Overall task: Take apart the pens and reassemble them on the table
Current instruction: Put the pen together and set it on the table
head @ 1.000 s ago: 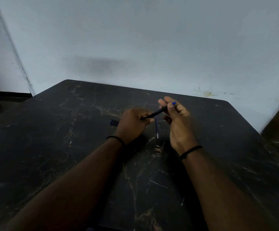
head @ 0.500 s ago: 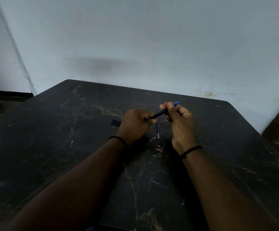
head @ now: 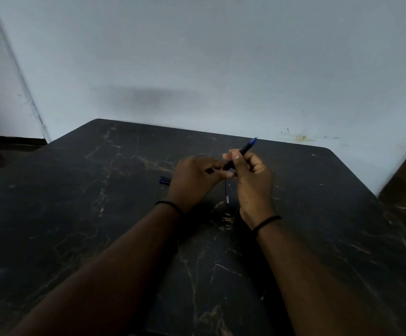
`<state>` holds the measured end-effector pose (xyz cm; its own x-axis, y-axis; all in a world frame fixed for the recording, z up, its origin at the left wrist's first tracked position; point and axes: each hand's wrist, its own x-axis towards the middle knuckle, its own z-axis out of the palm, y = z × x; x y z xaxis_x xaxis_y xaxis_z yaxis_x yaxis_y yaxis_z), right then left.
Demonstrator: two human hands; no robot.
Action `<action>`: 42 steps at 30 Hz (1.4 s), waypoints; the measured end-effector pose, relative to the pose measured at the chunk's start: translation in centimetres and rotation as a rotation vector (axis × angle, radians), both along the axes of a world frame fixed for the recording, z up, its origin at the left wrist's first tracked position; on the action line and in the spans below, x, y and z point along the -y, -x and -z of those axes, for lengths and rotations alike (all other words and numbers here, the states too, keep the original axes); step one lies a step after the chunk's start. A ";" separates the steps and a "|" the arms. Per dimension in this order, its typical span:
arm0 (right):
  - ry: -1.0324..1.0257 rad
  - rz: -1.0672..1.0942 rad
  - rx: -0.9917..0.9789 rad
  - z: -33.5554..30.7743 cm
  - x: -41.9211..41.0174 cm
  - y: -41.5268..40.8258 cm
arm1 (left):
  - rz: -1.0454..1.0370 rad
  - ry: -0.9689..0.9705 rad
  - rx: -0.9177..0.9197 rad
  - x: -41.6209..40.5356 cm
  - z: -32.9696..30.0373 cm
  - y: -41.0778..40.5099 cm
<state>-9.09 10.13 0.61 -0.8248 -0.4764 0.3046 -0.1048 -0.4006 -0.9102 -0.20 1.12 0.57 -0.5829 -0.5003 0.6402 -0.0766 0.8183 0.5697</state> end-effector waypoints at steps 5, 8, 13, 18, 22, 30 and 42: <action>-0.067 0.083 -0.079 0.0 -0.6 1.1 | -0.520 0.159 0.225 3.9 -0.2 -1.8; -0.159 0.053 -0.150 0.4 -0.5 1.0 | -0.799 -0.113 0.583 5.5 0.2 -3.1; -0.234 -0.003 -0.196 0.7 -0.4 0.5 | -0.777 -0.174 0.695 5.0 -0.4 -3.7; -0.282 -0.015 -0.317 1.0 -0.4 0.3 | -0.711 -0.119 0.727 3.8 -0.8 -3.5; -0.378 0.011 -0.424 1.3 0.0 0.6 | -0.604 -0.080 0.584 4.3 -0.3 -2.8; -0.422 0.056 -0.391 1.6 0.6 1.8 | -0.326 -0.285 0.165 4.5 0.2 -1.2; -0.484 0.029 -0.487 1.3 -0.1 1.4 | -0.263 -0.031 0.115 4.2 0.4 -1.3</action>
